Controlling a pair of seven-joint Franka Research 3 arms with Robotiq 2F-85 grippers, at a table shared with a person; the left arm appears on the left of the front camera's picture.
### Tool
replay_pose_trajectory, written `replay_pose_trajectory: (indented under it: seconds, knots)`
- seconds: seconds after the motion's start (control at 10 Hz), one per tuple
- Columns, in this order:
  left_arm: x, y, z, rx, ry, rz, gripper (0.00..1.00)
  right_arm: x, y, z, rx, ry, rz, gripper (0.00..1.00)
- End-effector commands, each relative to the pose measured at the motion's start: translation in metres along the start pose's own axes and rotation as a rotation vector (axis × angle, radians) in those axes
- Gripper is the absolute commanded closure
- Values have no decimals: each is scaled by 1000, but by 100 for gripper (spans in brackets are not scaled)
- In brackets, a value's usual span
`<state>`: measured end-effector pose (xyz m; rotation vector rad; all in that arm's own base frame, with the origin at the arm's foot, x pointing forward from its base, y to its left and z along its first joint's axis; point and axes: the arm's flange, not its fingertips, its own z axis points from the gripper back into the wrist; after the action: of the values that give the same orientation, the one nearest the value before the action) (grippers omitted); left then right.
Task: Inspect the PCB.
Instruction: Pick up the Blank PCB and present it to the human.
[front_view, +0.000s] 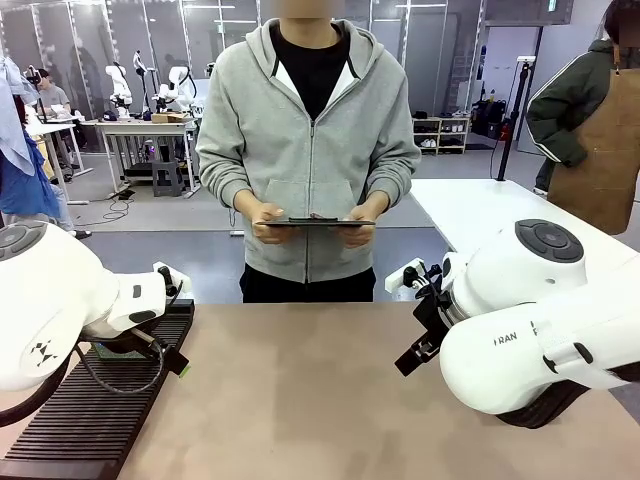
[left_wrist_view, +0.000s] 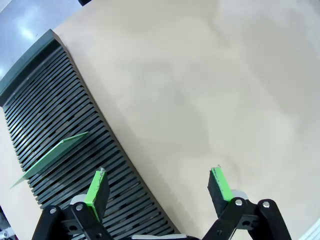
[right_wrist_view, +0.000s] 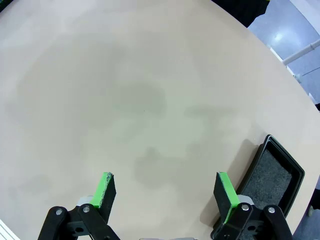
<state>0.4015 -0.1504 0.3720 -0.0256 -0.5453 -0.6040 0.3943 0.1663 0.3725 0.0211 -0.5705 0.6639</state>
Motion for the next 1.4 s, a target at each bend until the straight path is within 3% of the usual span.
replay_pose_trajectory:
  seconds: [0.0,0.2,0.4,0.6,0.8,1.1,1.3]
  knots:
    - [0,0,0,0,0,0,0,0,0,0,0,0,-1,0]
    - [0,0,0,0,0,0,0,10,-5,20,48,7,-9,0]
    - [9,14,23,-107,9,-7,0,22,-22,40,120,28,-52,0]
    - [8,34,46,-256,-10,26,0,26,-41,65,239,35,-115,0]
    - [2,62,68,-441,-48,103,0,18,-64,87,440,34,-195,0]
    - [-38,123,92,-721,-156,261,0,-32,-122,103,810,-22,-399,0]
    - [-90,162,94,-881,-194,351,0,-85,-159,111,976,-141,-547,0]
